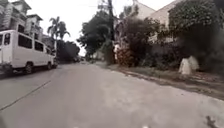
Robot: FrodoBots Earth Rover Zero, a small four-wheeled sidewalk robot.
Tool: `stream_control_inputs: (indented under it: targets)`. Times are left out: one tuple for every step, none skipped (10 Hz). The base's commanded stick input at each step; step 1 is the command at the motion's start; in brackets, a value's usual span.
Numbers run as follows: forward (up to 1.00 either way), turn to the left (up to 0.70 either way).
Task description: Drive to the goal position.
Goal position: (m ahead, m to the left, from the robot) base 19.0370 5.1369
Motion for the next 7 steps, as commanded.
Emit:
stream_control_inputs:
  targets:
    - [0.7,0.09]
    - [0.7,0.09]
    - [0.7,0.09]
    - [0.7,0.09]
    - [0.7,0.08]
    - [0.7,0.08]
    - [0.7,0.07]
